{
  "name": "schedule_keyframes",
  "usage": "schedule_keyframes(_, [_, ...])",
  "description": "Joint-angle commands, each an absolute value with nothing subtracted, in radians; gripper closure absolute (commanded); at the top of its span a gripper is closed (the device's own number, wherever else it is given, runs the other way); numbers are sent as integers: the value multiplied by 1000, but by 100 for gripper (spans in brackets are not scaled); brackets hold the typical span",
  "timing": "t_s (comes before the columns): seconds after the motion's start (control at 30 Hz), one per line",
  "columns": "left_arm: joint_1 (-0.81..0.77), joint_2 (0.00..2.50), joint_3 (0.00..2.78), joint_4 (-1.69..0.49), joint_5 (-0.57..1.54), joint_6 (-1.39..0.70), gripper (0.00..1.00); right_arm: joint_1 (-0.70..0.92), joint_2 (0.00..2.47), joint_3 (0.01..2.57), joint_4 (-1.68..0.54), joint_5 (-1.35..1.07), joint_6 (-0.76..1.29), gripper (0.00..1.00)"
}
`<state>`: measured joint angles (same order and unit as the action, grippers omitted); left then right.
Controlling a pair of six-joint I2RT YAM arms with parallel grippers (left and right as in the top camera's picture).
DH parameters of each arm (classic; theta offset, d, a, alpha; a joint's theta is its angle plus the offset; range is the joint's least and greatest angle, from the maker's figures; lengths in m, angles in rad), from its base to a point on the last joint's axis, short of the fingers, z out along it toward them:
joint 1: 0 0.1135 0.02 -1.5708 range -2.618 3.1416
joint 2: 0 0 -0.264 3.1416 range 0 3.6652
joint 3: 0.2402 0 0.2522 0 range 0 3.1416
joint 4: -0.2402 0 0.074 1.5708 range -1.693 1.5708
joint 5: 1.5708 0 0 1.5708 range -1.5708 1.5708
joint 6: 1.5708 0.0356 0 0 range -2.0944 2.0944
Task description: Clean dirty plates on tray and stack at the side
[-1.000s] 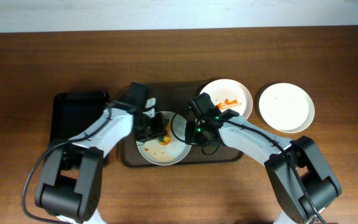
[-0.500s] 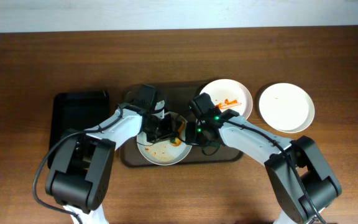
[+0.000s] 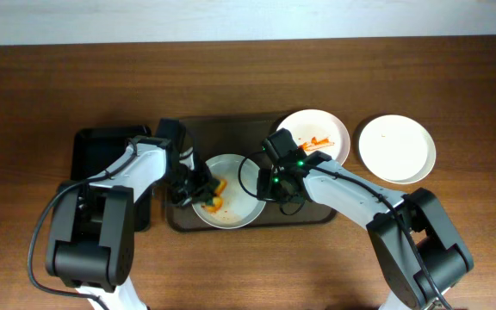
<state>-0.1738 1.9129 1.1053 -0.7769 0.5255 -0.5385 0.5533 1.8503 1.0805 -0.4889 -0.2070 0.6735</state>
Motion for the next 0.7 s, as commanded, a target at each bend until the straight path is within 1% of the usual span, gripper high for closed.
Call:
schedule_keyframes(0.0, [-201, 1922, 1082, -866, 448, -419, 100, 548, 1855, 1077, -497, -198, 671, 96])
schedule_keyframes(0.17, [-154, 1922, 1120, -754, 453, -421, 100, 548, 1855, 1077, -505, -198, 671, 96])
schedule_keyframes(0.27, [-154, 1922, 1156, -752, 502, -424, 100, 548, 1855, 1077, -509, -198, 670, 96])
schedule_keyframes(0.37, [-210, 1922, 1158, -752, 485, -434, 100, 548, 1855, 1077, -509, -198, 671, 96])
schedule_keyframes(0.5, [-299, 1922, 1158, -745, 412, -527, 100, 548, 1855, 1077, -509, -198, 671, 96])
schedule_keyframes(0.67, [-369, 1922, 1158, -741, 412, -582, 100, 548, 1855, 1077, -512, -198, 671, 96])
